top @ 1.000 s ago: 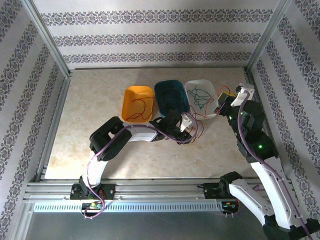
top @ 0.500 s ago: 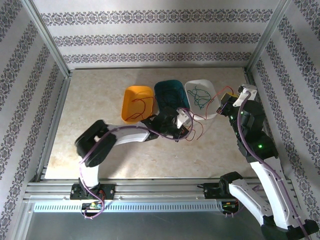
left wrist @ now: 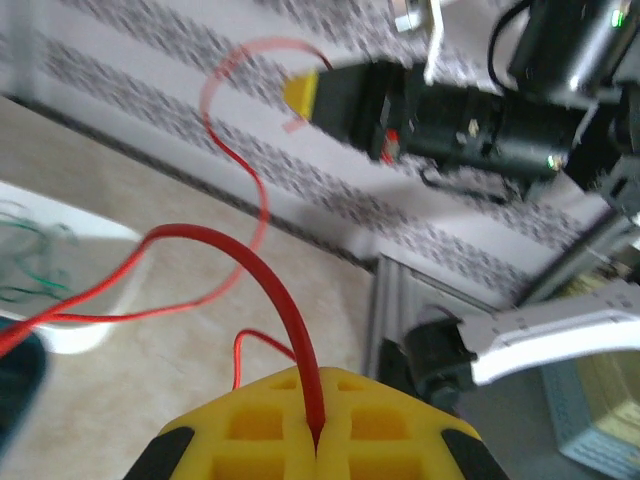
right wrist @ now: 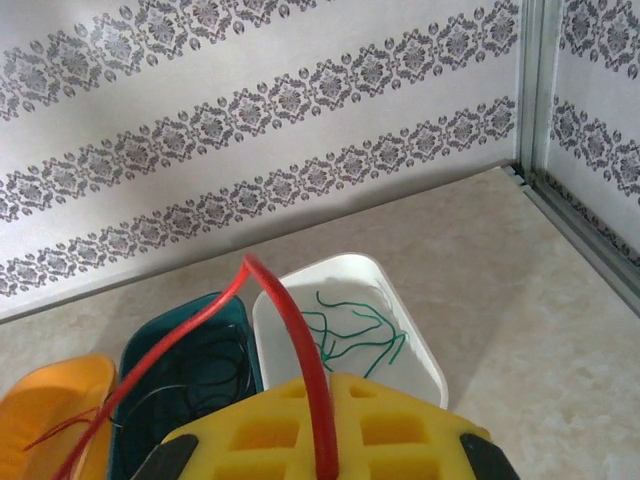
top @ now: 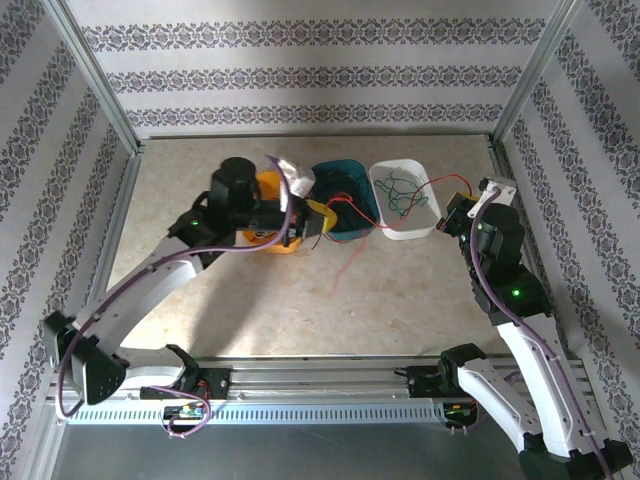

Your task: Untangle the cables

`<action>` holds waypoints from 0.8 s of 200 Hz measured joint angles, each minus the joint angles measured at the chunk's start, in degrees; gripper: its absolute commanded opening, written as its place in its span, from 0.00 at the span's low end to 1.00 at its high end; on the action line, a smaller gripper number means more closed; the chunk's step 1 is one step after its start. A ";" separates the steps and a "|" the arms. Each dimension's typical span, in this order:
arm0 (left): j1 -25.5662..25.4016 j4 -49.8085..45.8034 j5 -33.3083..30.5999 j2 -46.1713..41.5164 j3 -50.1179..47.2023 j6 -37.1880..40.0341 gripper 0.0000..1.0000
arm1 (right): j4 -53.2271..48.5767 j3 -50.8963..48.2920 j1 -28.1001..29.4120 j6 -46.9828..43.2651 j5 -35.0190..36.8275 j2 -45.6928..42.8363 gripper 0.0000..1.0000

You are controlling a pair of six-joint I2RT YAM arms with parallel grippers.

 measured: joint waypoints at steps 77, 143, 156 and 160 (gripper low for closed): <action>21.31 7.10 -2.27 -3.65 -0.13 -7.76 0.00 | -0.20 -0.13 -0.28 -0.22 2.03 -0.20 0.00; 26.49 12.48 -1.49 -1.92 -0.81 -11.45 0.00 | -0.87 -0.20 -1.49 -0.24 4.92 -2.49 0.00; 26.49 13.60 -1.75 -0.11 -0.81 -11.45 0.00 | -0.87 -0.28 -1.49 -0.22 4.68 -2.47 0.00; 26.49 14.01 -1.99 0.63 -0.92 -11.43 0.00 | -0.87 -0.33 -1.49 -0.22 4.55 -2.45 0.00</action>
